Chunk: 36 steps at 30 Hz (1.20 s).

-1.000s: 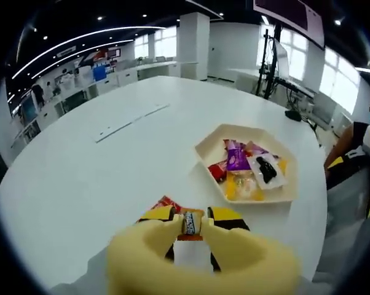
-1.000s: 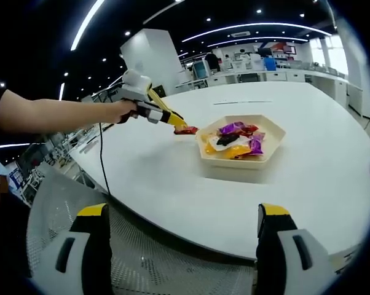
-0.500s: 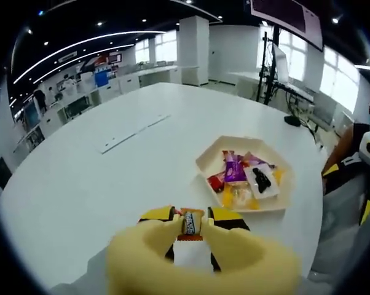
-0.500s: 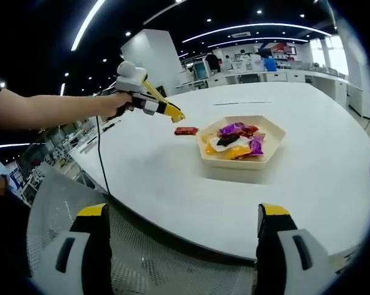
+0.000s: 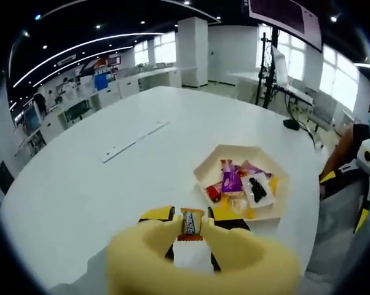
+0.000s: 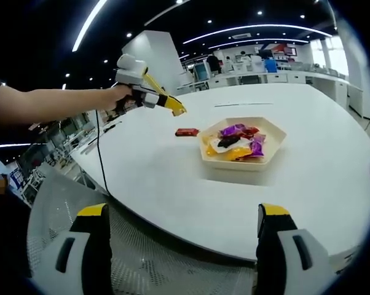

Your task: Place the target food into the container with the food tongs after gripping and lifting it, then release it inside without dropping or visibly crushing the food.

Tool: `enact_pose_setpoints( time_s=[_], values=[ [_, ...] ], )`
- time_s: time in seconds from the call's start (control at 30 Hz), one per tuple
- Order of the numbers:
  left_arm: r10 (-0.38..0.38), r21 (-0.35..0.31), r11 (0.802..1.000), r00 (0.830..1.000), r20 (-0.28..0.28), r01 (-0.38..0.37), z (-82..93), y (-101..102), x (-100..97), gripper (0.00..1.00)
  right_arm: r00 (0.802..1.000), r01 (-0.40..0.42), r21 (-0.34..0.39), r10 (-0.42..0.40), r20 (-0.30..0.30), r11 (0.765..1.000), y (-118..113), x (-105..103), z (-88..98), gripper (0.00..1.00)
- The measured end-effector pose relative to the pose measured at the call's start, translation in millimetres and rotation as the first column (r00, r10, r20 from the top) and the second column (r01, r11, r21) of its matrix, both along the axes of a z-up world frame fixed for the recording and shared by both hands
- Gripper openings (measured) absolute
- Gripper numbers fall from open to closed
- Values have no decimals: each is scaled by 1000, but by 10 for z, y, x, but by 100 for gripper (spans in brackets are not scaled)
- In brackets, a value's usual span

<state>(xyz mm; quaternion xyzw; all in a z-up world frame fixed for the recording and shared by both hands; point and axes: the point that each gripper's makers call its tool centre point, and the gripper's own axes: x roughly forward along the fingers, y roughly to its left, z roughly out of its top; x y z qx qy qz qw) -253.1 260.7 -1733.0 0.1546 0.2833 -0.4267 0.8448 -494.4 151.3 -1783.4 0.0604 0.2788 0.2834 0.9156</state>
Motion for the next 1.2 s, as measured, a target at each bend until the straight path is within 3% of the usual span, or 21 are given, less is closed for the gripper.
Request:
enact_pose_setpoints(
  time_s=[0.8,1.2],
  values=[
    [-48,-1,999,999,2,48,104,-383,-67,18,1000,4,5,-4,9,1000,0,7,15,99],
    [-87,-13,996,996,1,87,129,-669,-127,18,1000,4,5,-4,10,1000,1,5,15,100]
  ],
)
